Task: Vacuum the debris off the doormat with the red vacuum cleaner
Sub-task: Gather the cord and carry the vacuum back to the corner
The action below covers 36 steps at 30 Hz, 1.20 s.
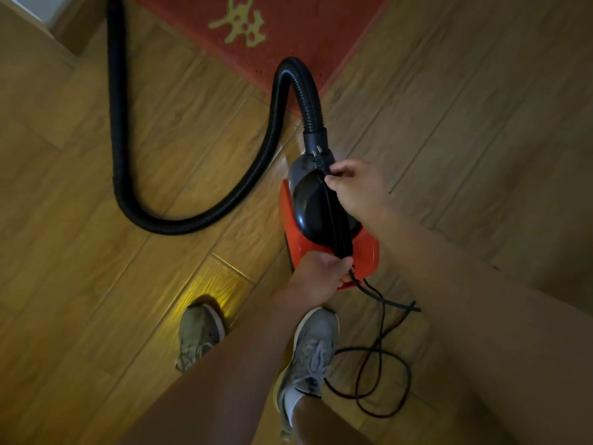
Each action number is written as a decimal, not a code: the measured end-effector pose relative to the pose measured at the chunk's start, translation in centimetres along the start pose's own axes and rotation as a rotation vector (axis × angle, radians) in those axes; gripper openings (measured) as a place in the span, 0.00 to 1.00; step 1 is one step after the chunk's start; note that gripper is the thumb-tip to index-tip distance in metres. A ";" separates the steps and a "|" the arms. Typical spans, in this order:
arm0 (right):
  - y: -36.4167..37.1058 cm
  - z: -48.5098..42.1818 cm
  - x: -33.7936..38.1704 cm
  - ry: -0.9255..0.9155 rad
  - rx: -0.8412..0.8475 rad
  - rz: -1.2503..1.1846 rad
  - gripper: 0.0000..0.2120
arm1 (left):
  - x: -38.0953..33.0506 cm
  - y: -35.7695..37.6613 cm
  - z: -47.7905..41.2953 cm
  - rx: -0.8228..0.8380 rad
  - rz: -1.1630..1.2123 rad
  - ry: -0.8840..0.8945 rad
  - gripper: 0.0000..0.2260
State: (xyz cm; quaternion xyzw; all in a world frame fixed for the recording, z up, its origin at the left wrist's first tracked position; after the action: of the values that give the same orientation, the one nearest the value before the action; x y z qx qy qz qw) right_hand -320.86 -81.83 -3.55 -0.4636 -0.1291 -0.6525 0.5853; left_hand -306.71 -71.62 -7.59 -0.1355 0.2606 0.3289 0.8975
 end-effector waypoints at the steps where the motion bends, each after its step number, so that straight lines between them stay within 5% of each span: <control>1: 0.1 -0.1 0.0 0.004 -0.003 0.001 0.08 | 0.0 -0.1 -0.1 0.003 -0.008 -0.003 0.15; 16: -1.0 -0.2 0.9 0.092 -0.029 -0.005 0.09 | -0.3 -2.2 0.5 0.032 -0.030 -0.092 0.13; 23: -0.4 0.8 5.3 0.051 -0.032 -0.009 0.11 | -2.1 -8.7 2.0 -0.157 -0.043 -0.059 0.13; 27: 3.0 1.8 9.6 0.016 0.040 0.004 0.20 | -3.2 -15.0 3.9 -0.278 0.027 -0.058 0.27; 31: 8.8 1.7 13.5 -0.001 0.123 0.035 0.20 | -2.5 -21.9 5.1 -0.326 0.074 -0.038 0.38; 36: 17.5 1.4 18.4 0.010 0.209 0.097 0.34 | 1.7 -30.9 5.7 -0.414 0.075 -0.066 0.52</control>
State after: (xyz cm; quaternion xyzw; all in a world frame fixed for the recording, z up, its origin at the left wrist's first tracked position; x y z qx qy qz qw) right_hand -302.71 -97.65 4.58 -0.4025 -0.1711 -0.6088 0.6619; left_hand -282.99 -91.48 -1.63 -0.2963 0.1627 0.4126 0.8459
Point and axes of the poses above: each hand's wrist, its own z-axis away from the middle knuckle, its own y-axis out of the palm, x = y × z, the point moved 7 cm from there along -z, towards the middle knuckle, and after that the axes turned 10 degrees about -z, right-handed, at the moved point
